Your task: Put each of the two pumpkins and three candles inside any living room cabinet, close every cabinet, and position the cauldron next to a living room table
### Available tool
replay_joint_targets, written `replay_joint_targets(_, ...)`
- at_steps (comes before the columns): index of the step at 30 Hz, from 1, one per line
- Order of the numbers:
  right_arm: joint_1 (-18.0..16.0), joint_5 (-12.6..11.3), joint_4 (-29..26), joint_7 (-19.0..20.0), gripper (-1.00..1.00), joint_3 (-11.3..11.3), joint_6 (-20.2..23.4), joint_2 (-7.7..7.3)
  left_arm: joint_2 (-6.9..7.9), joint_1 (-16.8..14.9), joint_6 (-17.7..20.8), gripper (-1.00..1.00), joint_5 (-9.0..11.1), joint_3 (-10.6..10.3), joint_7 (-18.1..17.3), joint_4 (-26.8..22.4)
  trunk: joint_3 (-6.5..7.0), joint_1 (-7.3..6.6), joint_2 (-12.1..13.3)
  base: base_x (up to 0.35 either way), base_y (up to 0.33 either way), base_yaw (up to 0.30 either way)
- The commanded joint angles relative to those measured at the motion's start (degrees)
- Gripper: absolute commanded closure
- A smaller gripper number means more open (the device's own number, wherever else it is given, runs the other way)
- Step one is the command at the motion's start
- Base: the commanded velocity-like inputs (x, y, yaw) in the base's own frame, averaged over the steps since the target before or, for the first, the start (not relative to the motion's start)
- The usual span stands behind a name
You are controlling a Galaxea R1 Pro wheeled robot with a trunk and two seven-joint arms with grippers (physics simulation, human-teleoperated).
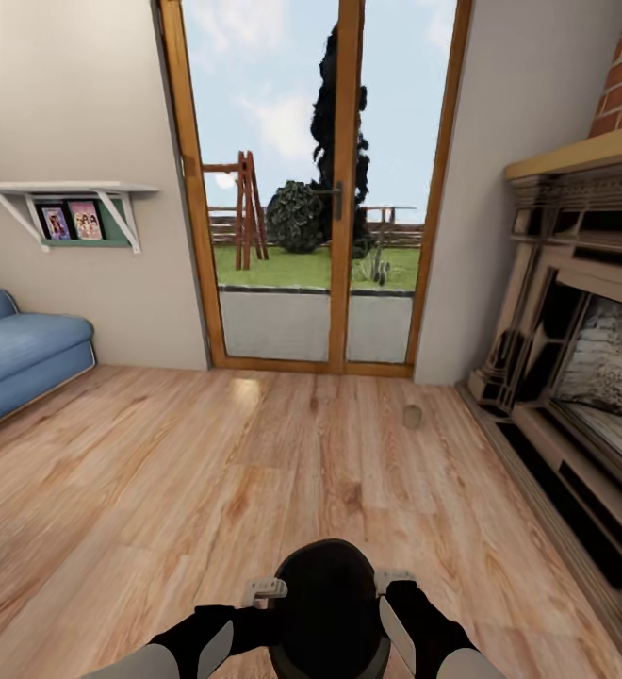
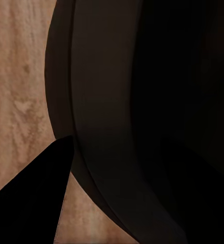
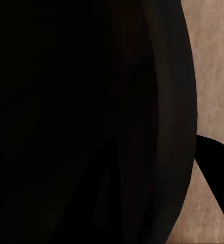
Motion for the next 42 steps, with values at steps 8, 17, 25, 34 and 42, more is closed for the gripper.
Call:
replay_joint_targets(8, -0.04, 1.45, -0.48, -0.49, 1.0, 0.29, -0.03, -0.03, 0.04, -0.03, 0.21, 1.0, -0.58, 0.22, 0.04, 0.11, -0.05, -0.02, -0.03, 0.0, 0.0, 0.284)
replay_joint_targets(17, -0.04, 1.45, -0.48, -0.49, 1.0, 0.29, -0.06, -0.03, 0.04, -0.03, 0.2, 1.0, -0.58, 0.22, 0.06, 0.11, -0.05, -0.02, -0.03, 0.0, 0.0, 0.282)
replay_joint_targets(25, -0.04, 1.45, -0.48, -0.49, 1.0, 0.29, -0.04, -0.03, 0.04, -0.03, 0.19, 1.0, -0.58, 0.22, 0.06, 0.11, -0.05, -0.02, -0.03, 0.0, 0.0, 0.28)
replay_joint_targets(34, -0.04, 1.45, -0.48, -0.49, 1.0, 0.29, -0.03, -0.03, 0.04, -0.03, 0.19, 1.0, -0.58, 0.22, 0.06, 0.11, -0.05, -0.02, -0.03, 0.0, 0.0, 0.278)
replay_joint_targets(42, -0.04, 1.45, -0.48, -0.49, 1.0, 0.29, -0.03, -0.03, 0.04, -0.03, 0.19, 1.0, -0.58, 0.22, 0.06, 0.11, -0.05, -0.02, -0.03, 0.0, 0.0, 0.276)
